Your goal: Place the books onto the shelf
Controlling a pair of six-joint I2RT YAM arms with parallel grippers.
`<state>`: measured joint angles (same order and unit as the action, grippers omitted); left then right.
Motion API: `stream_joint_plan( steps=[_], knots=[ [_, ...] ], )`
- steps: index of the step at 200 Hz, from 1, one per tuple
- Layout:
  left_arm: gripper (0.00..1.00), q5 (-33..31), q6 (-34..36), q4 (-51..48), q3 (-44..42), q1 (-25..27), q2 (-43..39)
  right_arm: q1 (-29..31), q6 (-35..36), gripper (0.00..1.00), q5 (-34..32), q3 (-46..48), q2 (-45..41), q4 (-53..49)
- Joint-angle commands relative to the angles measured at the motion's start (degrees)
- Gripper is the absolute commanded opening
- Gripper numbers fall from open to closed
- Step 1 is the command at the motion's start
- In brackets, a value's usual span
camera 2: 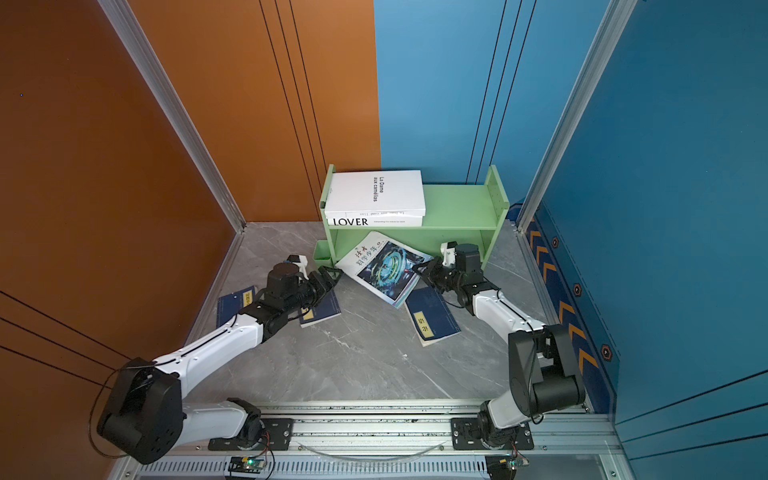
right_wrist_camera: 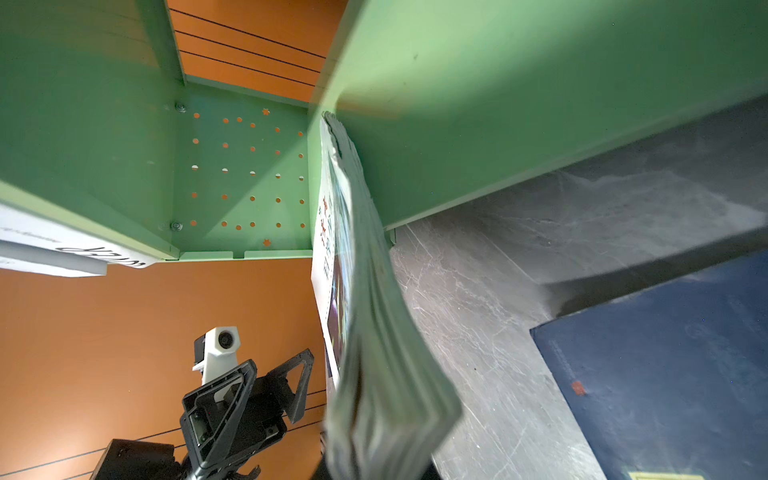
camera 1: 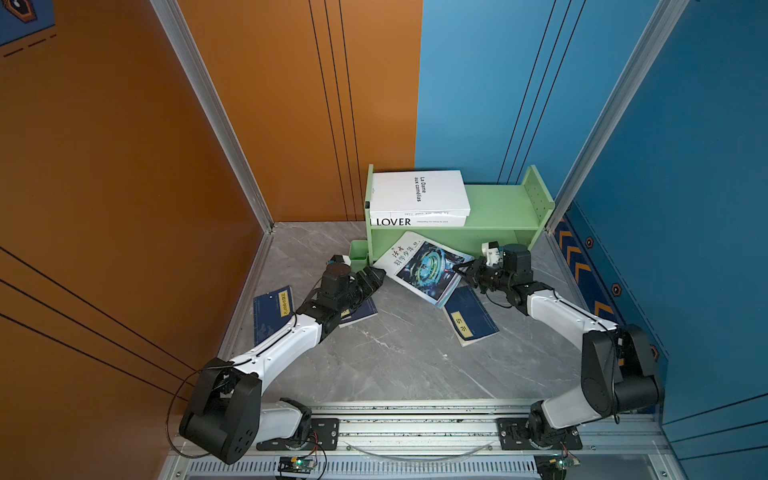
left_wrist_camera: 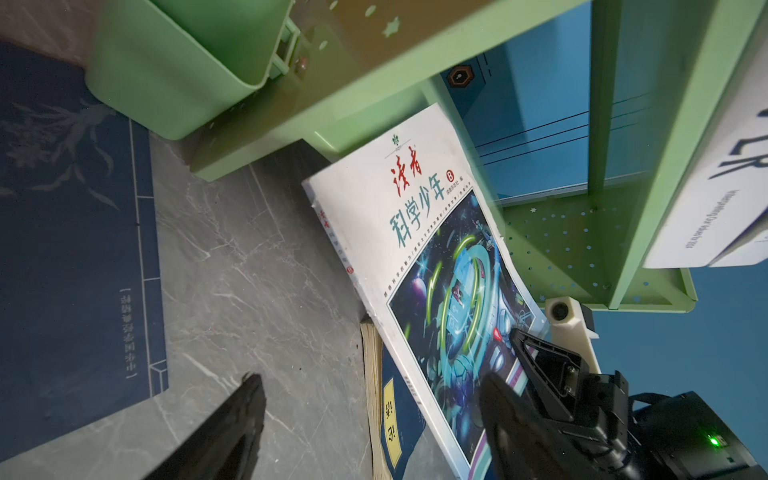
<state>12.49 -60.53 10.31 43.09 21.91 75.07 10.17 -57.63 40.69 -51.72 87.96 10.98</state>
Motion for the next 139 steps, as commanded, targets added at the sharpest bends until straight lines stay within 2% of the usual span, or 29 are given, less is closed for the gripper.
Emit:
stream_joint_plan(
  steps=[1,44,80,100,139],
  knots=[
    [0.77,4.37,2.63,0.41,0.59,-1.4,3.06,-0.7,0.29,0.12,4.07,-2.45,1.46,1.32],
    [0.65,10.77,0.03,11.39,3.39,-2.79,13.28,-2.76,0.32,0.11,5.72,-3.1,2.5,0.77],
    [0.65,10.99,-3.28,22.52,3.93,-2.07,17.96,-3.25,1.61,0.1,5.51,-4.08,3.35,-1.68],
    [0.65,10.8,-3.98,25.61,4.51,-1.08,19.53,-3.29,1.69,0.1,5.19,-4.46,4.01,-1.84],
    [0.5,10.57,-5.63,26.32,6.61,-0.58,22.79,-3.32,-0.13,0.1,5.19,-4.93,5.09,0.61]
  ],
)
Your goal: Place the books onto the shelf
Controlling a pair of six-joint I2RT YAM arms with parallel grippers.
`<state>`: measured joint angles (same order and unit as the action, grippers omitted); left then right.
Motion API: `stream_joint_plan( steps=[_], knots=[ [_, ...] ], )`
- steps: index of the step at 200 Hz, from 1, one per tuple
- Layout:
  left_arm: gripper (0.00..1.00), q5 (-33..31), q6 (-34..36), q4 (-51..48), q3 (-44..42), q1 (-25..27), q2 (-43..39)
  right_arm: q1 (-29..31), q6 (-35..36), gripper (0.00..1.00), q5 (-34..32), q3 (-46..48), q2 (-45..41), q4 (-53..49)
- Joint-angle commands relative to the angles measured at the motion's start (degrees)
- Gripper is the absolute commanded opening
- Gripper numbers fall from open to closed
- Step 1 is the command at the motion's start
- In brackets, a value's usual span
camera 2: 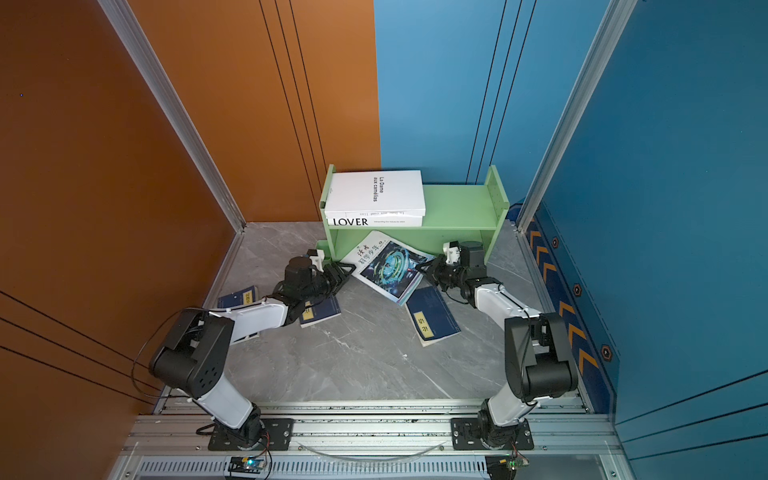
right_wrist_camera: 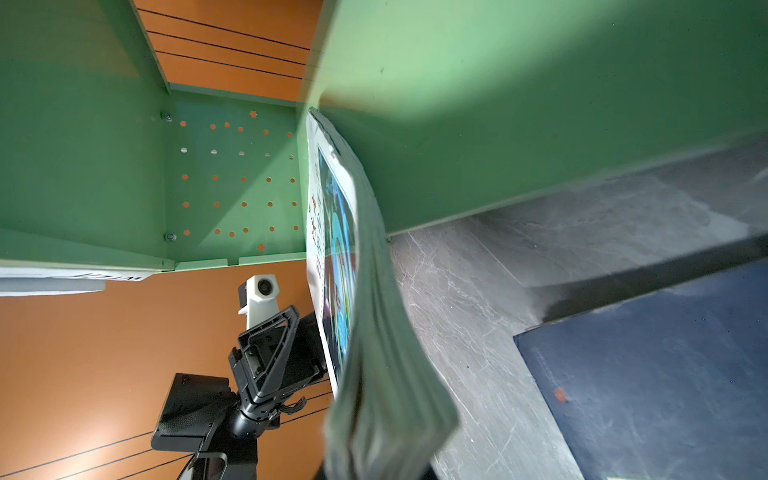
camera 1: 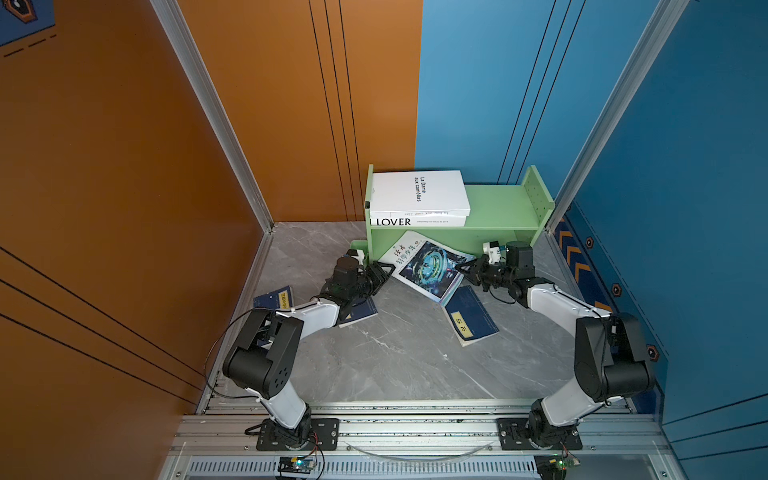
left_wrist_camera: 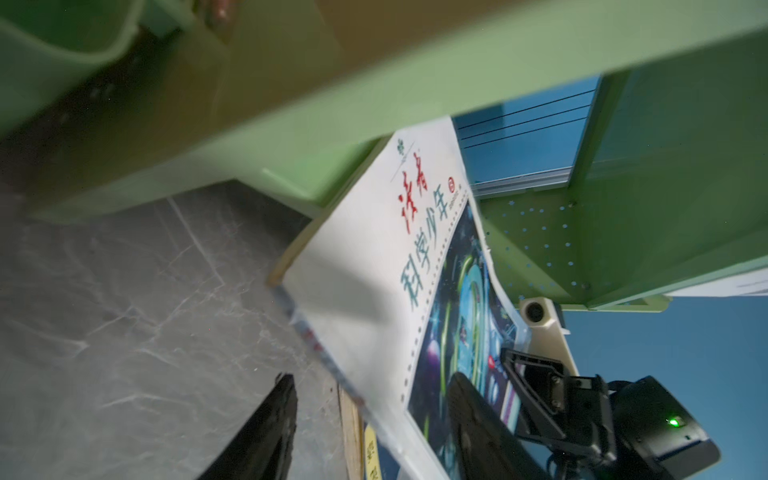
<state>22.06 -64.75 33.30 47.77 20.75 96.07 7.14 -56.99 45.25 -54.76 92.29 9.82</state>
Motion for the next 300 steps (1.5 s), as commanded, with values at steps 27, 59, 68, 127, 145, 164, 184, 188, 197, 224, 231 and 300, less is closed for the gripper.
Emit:
stream_joint_plan(
  steps=[27,59,68,127,145,164,184,188,197,224,231,300],
  knots=[
    [0.32,-0.48,-2.27,3.6,3.16,1.09,3.47,-0.37,-1.52,0.11,0.63,-3.14,1.89,2.46],
    [0.07,-3.32,-4.3,5.71,3.47,2.0,4.89,-0.37,-4.55,0.12,0.14,-4.56,4.1,6.25],
    [0.02,-4.57,-5.13,6.96,3.24,2.43,5.13,-0.3,-5.81,0.17,-0.12,-4.99,4.82,7.51],
    [0.0,-19.12,-13.73,18.29,-0.13,6.51,6.14,0.48,-5.34,0.6,-6.14,-3.49,2.35,3.41],
    [0.0,-24.69,-16.13,23.55,-0.66,8.32,7.46,1.49,-3.91,0.61,-8.04,-0.78,-0.71,0.76],
    [0.0,-28.51,-16.75,24.97,0.45,9.74,8.95,3.24,-3.08,0.62,-10.14,2.02,-3.67,-1.14],
    [0.0,-32.85,-16.75,24.97,1.01,11.28,9.55,5.34,-2.36,0.61,-12.31,3.74,-5.48,-3.63],
    [0.0,-33.69,-16.64,24.97,1.01,11.66,9.57,5.65,-2.14,0.61,-12.71,3.82,-5.66,-4.17],
    [0.0,-35.47,-16.43,24.92,0.93,12.22,9.52,6.36,-1.73,0.61,-13.36,3.85,-5.76,-5.24],
    [0.0,-40.14,-16.53,24.8,0.3,13.71,8.9,7.93,-2.51,0.56,-15.16,4.6,-5.46,-4.52],
    [0.0,-41.2,-16.36,24.75,0.23,13.99,8.69,8.23,-3.29,0.53,-15.65,5.12,-5.37,-3.43],
    [0.0,-45.97,-16.15,22.95,0.49,15.67,7.81,10.36,-11.09,0.32,-19.87,9.89,-5.89,9.36]
  ],
)
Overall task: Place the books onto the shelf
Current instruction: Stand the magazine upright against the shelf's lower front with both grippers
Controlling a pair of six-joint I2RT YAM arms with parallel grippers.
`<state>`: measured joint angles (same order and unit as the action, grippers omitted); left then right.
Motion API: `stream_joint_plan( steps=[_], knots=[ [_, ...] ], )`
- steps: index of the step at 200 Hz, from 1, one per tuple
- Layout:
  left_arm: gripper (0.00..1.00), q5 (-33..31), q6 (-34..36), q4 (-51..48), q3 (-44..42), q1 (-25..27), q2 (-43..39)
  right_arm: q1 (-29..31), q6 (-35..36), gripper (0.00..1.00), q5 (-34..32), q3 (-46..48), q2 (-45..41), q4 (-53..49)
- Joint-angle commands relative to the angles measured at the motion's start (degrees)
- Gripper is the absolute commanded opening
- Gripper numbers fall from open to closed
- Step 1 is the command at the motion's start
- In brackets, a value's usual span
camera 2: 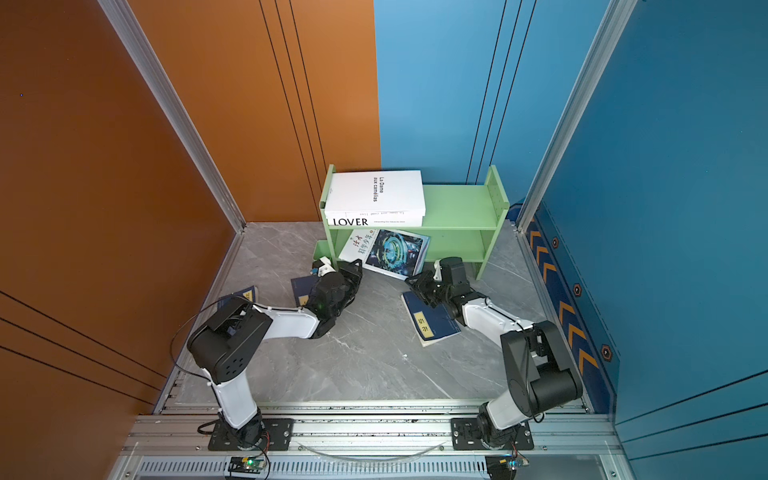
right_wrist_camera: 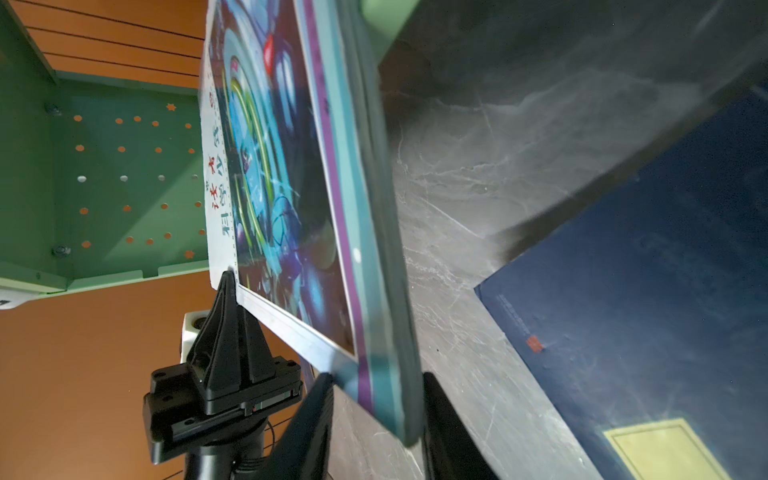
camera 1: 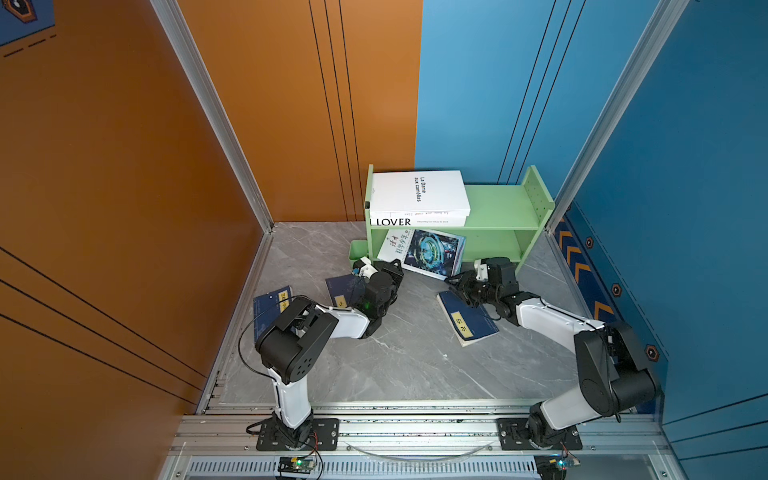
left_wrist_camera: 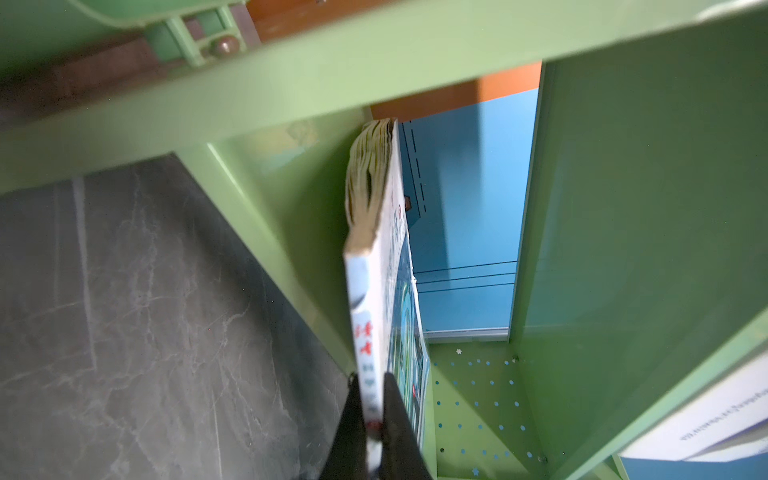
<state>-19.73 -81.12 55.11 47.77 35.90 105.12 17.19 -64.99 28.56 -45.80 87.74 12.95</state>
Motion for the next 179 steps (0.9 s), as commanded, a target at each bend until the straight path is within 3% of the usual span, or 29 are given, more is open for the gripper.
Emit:
stream_joint_plan(
  steps=[1,70,100,148,165,179],
  knots=[
    [0.0,-4.18,0.24,1.14,0.49,0.55,-1.24,0.3,-3.09,0.32,-3.17,0.92,-1.35,6.23],
    [0.0,-4.58,0.13,1.14,0.34,1.03,-1.85,-0.51,-5.97,0.27,-6.73,3.09,-0.45,13.52],
    [0.0,-4.37,-0.26,1.09,0.4,1.19,-1.85,-1.1,-8.94,0.34,-6.2,3.9,2.24,21.91],
    [0.0,-3.92,0.26,0.06,0.5,1.19,-2.31,-1.67,-10.81,0.14,-6.05,1.76,5.77,25.03],
    [0.08,-3.17,0.19,-0.52,0.49,0.84,-2.58,-1.94,-10.62,0.04,-6.14,0.84,6.5,24.4],
    [0.2,-1.62,0.1,-1.4,0.51,0.3,-3.04,-2.37,-10.53,0.03,-6.3,0.22,6.91,23.98]
  ],
)
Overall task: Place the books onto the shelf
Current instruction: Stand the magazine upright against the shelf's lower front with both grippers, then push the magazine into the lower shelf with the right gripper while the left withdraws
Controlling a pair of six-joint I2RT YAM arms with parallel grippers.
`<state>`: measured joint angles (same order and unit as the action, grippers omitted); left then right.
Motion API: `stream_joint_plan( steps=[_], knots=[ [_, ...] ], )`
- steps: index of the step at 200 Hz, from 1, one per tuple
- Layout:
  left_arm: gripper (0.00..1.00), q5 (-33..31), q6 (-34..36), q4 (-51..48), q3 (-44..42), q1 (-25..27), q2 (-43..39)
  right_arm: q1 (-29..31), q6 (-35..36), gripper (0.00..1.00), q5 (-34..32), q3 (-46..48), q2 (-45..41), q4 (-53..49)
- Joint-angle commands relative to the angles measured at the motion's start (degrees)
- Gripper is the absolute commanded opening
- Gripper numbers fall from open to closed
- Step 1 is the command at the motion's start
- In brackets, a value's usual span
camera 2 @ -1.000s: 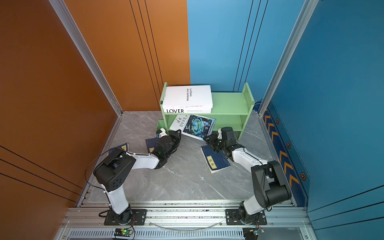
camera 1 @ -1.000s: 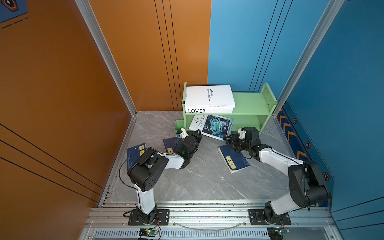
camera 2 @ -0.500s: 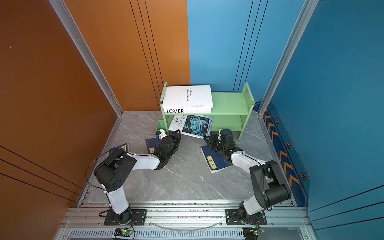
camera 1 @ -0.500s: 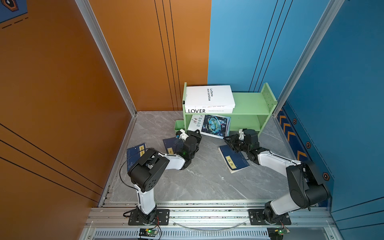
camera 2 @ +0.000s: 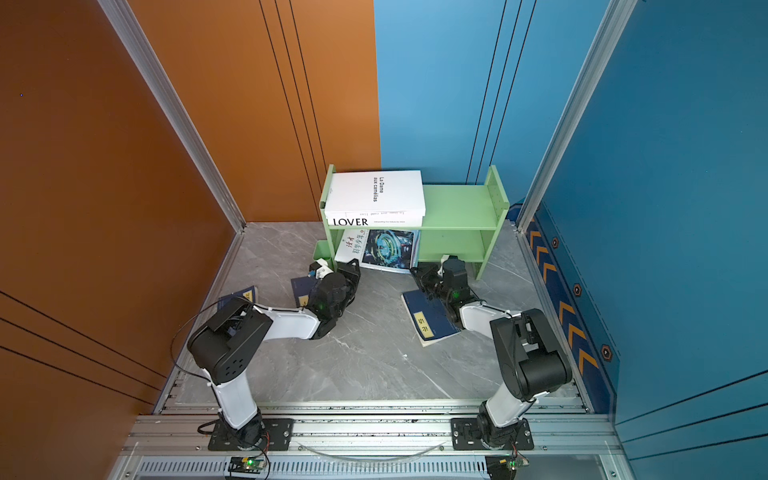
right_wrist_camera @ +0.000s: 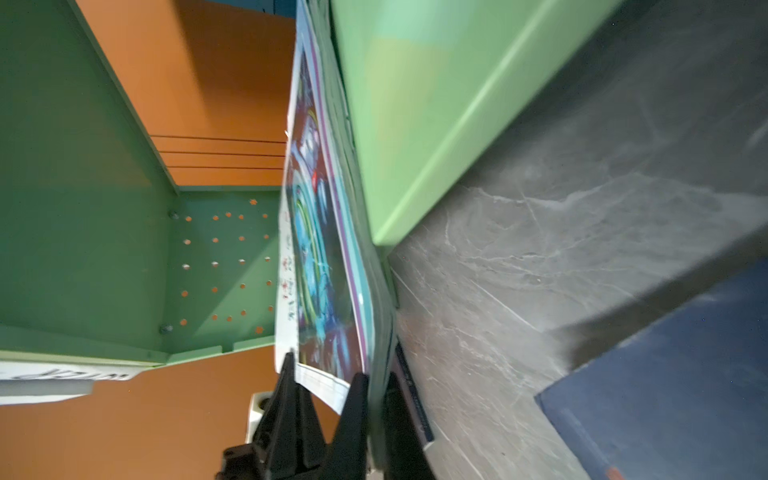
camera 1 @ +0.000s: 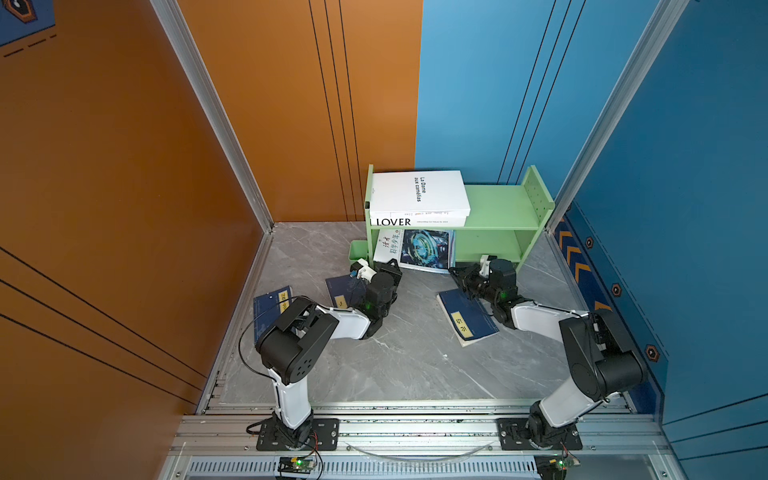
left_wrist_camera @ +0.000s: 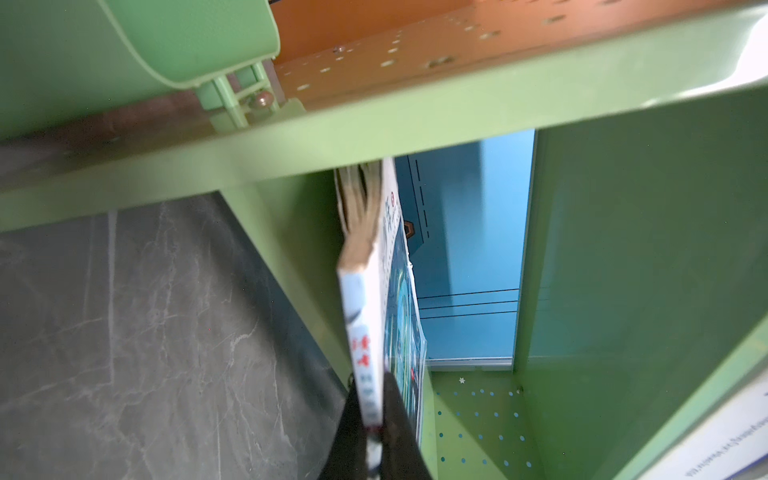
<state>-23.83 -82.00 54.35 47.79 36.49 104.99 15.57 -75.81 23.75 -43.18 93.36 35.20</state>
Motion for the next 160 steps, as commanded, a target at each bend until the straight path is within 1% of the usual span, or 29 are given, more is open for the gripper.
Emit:
stream_joint_plan(
  steps=[1,11,28,50,69,78,81,85,101,108,120,145,149,160],
  knots=[
    [0.21,2.57,0.97,-0.73,0.48,-0.33,-2.98,-0.78,0.3,0.03,-1.5,-2.42,1.34,1.72],
    [0.32,4.09,1.19,-1.79,0.34,-0.9,-3.78,-1.19,0.44,0.03,-1.81,-2.52,1.34,1.71],
    [0.51,7.12,2.04,-6.42,0.03,-2.0,-6.19,-1.84,1.28,0.03,-2.6,-2.83,1.03,0.54],
    [0.69,13.27,4.73,-16.13,-0.31,-4.55,-11.19,-2.36,2.87,0.02,-3.57,-3.92,0.81,-1.57],
    [0.82,18.05,9.0,-29.3,0.14,-7.55,-17.45,-2.61,4.22,0.02,-4.12,-5.0,0.83,-3.03],
    [0.85,19.15,12.5,-36.83,0.83,-8.74,-21.15,-2.65,4.95,0.02,-4.24,-5.69,1.04,-3.71],
    [0.91,19.21,13.65,-39.57,1.14,-9.13,-22.46,-2.66,5.38,0.02,-4.19,-6.02,1.11,-3.85],
    [0.94,18.77,15.53,-42.66,1.42,-9.49,-24.17,-2.65,5.86,0.02,-3.96,-6.56,1.38,-4.29],
    [1.0,16.45,21.82,-54.3,2.31,-10.75,-31.27,-2.85,7.95,0.02,-2.81,-9.38,2.38,-7.66],
    [0.98,14.9,23.71,-57.74,1.82,-11.28,-34.48,-2.75,8.98,0.02,-2.45,-10.48,2.8,-8.94],
    [0.98,13.63,26.01,-60.85,0.02,-12.78,-40.11,-2.72,10.41,0.03,-1.67,-11.99,3.45,-10.73],
    [0.98,12.12,27.09,-64.62,-5.26,-16.92,-51.48,-2.64,12.57,0.03,0.89,-14.57,5.27,-13.49],
    [0.98,11.74,26.98,-66.94,-6.01,-17.67,-53.08,-2.71,12.75,0.03,1.46,-14.8,5.62,-13.41],
    [0.98,10.97,26.77,-69.0,-8.04,-19.42,-57.31,-2.74,13.12,0.03,3.1,-15.47,6.25,-13.42]
  ],
)
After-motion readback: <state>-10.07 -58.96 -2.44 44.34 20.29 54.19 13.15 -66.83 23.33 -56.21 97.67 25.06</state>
